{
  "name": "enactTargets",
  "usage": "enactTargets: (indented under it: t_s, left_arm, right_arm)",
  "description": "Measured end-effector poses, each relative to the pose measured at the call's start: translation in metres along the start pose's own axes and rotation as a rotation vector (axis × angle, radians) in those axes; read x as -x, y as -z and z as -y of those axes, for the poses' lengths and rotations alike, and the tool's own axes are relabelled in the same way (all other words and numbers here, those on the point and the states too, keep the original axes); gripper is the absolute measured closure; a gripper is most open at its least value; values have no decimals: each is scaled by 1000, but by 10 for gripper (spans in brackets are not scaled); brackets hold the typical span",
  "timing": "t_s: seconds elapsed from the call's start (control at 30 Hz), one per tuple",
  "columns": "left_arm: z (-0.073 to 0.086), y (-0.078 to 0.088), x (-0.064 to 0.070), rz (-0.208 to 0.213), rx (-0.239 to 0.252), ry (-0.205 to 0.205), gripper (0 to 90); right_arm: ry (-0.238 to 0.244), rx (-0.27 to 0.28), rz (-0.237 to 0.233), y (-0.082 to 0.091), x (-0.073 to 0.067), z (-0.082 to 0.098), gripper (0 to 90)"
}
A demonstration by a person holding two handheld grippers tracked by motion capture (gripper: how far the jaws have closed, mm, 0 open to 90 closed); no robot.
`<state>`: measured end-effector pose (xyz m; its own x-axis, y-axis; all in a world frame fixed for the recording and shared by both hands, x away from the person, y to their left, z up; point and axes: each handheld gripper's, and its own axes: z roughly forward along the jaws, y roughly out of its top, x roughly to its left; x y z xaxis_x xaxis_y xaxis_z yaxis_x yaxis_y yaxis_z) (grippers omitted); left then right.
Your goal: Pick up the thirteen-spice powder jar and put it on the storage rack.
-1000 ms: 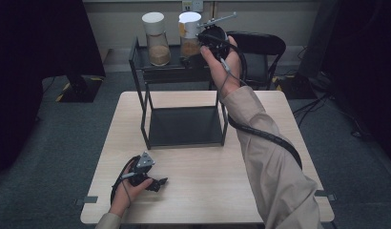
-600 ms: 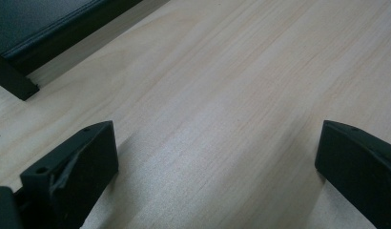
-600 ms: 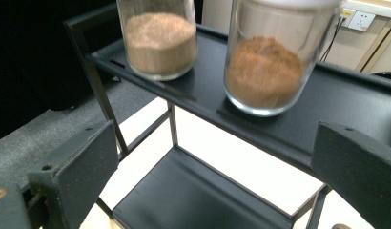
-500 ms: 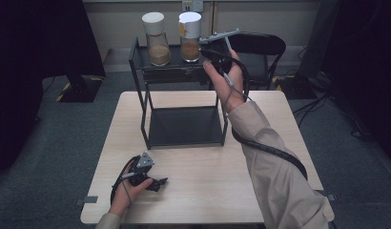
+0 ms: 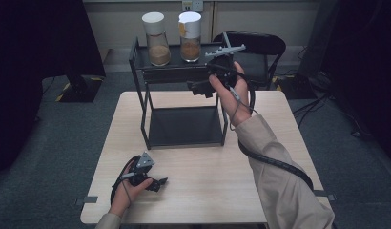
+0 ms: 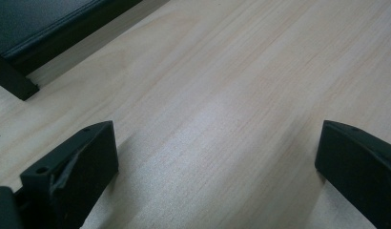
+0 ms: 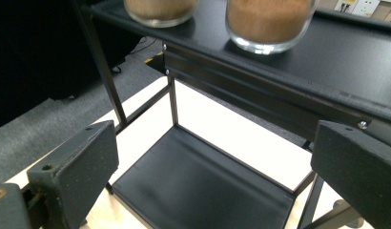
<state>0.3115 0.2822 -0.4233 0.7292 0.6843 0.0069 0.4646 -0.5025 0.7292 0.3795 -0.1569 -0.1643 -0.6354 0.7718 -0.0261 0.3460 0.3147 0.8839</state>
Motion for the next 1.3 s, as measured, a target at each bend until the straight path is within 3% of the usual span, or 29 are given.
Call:
enactTargets:
  t_s: [0.47,0.8,1.3]
  left_arm:
    - [0,0,0,0,0,0,0]
    - [0,0,0,0,0,1,0]
    - [0,0,0,0,0,1,0]
  right_arm:
    - [6,-7,-32,4,-1,27,12]
    - [-15,-2,-58,8,6,50,12]
    - [-32,-13,-60,11,16,88,12]
